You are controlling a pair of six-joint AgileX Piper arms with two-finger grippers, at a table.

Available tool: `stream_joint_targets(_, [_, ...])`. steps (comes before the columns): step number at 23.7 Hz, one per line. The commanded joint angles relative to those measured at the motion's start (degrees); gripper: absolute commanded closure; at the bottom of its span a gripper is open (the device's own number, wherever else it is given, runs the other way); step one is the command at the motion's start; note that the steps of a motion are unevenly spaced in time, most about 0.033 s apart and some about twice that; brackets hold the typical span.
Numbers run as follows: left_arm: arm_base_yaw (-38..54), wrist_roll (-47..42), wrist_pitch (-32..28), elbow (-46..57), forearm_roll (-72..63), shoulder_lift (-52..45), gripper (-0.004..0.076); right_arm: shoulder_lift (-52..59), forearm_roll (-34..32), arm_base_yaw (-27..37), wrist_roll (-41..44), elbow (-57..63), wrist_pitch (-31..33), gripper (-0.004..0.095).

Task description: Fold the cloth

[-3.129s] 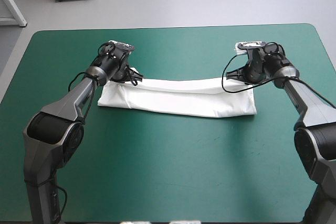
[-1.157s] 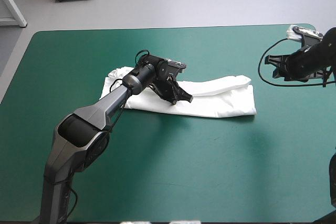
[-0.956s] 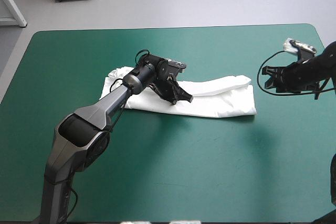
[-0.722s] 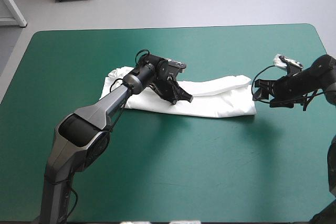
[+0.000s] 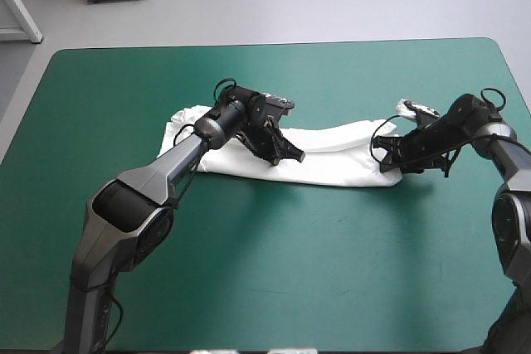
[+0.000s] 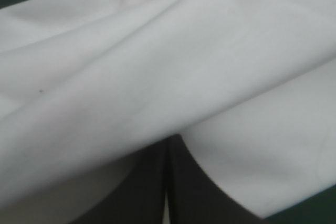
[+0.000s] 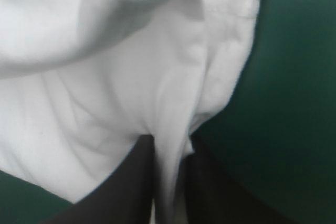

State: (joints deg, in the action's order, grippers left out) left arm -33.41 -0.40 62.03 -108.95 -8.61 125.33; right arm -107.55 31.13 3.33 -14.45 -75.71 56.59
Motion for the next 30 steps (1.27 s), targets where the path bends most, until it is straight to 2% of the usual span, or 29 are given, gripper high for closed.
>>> stream_joint_targets(1, [-0.2,-0.2,0.5,-0.6,0.2,-1.6,0.0733,1.2,1.4,-0.4,-1.8,-0.4,0.7,0.0916])
stream_joint_targets(10, [-0.2,-0.2,0.5,-0.6,1.5,-1.6,0.0733,5.5,3.7,-0.9,-2.7,-3.4,2.9,0.0925])
stream_joint_targets(16, [-0.2,-0.2,0.5,-0.6,1.7,-1.6,0.0733,13.5,4.7,-4.8,-1.2,-13.7,7.5,0.0925])
stream_joint_targets(23, [-0.2,-0.2,0.5,-0.6,1.8,-1.6,0.0733,15.1,5.8,-8.5,1.6,-26.1,13.5,0.0925])
stream_joint_targets(28, [-0.2,-2.4,1.2,-0.8,2.2,-3.1,0.0733,15.0,5.9,-10.1,1.9,-26.8,13.4,0.0925])
stream_joint_targets(30, [-0.2,-1.0,3.7,-0.8,2.2,-5.6,0.0733,14.8,5.9,-11.0,1.8,-26.8,13.1,0.0925])
